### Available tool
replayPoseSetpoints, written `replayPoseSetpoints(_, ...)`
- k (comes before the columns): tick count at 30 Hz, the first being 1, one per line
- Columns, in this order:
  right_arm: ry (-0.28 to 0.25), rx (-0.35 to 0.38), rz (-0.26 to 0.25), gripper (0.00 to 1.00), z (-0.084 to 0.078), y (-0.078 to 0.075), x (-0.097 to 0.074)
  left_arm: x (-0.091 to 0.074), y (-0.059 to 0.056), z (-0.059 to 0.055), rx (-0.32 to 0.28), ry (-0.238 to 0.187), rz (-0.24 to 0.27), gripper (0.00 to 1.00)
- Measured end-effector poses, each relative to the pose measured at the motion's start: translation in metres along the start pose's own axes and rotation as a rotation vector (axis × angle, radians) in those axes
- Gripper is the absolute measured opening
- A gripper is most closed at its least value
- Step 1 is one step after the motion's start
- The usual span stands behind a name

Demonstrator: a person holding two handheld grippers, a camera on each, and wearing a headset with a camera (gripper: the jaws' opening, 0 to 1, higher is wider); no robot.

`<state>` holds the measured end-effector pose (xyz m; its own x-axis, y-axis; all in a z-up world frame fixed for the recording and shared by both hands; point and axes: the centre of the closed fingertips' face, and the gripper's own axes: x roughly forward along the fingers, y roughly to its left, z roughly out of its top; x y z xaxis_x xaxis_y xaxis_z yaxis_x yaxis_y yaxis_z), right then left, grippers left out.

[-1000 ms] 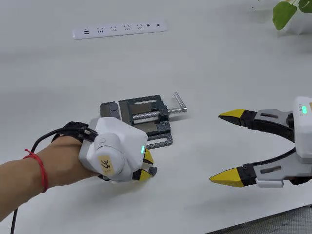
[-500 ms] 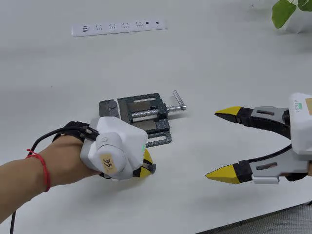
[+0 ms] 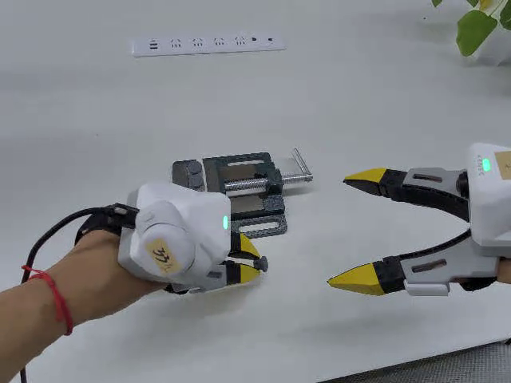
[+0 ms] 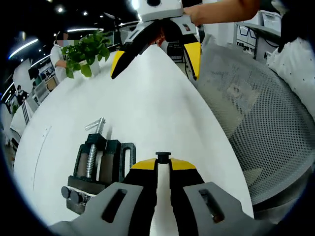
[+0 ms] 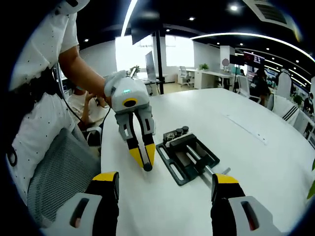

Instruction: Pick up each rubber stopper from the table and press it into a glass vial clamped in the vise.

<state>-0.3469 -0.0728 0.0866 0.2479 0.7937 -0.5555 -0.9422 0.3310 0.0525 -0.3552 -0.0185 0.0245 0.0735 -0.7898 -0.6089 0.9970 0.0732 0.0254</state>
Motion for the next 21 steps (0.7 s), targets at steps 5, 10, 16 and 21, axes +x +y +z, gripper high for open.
replayPoseSetpoints(5,-0.026,-0.012,0.018,0.74,0.018,-0.002,0.000,-0.021,0.004,0.023,-0.091,-0.091,0.076,0.05)
replayPoseSetpoints(10,-0.055,-0.025,0.047,0.71,0.037,-0.005,-0.001,-0.044,0.010,0.040,-0.157,-0.177,0.148,0.05)
replayPoseSetpoints(16,-0.066,-0.035,0.101,0.66,0.070,-0.004,0.003,-0.069,0.017,0.054,-0.195,-0.251,0.210,0.05)
replayPoseSetpoints(21,-0.031,-0.032,0.167,0.61,0.091,0.002,0.010,-0.088,0.020,0.066,-0.238,-0.320,0.253,0.04)
